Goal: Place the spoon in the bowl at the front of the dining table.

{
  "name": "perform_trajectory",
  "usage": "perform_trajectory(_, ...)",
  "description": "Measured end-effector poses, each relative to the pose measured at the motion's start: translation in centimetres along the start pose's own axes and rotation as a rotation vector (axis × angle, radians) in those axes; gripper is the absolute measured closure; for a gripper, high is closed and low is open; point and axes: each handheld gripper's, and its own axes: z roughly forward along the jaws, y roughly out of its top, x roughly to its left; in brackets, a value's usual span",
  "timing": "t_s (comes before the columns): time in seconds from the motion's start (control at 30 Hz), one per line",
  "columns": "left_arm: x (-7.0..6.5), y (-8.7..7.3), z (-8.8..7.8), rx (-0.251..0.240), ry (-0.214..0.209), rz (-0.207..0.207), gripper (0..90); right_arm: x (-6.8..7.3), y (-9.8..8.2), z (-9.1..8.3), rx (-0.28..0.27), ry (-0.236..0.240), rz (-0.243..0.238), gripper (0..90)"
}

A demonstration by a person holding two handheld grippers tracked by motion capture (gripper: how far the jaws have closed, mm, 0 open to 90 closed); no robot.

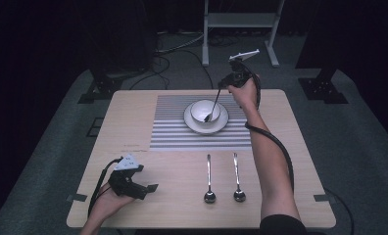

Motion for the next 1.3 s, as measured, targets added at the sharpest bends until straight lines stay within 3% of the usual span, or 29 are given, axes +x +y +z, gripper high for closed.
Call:
perform_trajectory(0.77, 0.0, 0.0, -0.1, 0.002, 0.005, -0.001, 4.6, -0.9, -1.4, 0.1, 0.048, 0.001, 0.000, 84.5)
perform_trajectory(1.3, 0.1, 0.0, 0.0, 0.005, 0.006, 0.002, 4.6, -1.2, -2.1, 0.1, 0.101, -0.002, -0.023, 68.8)
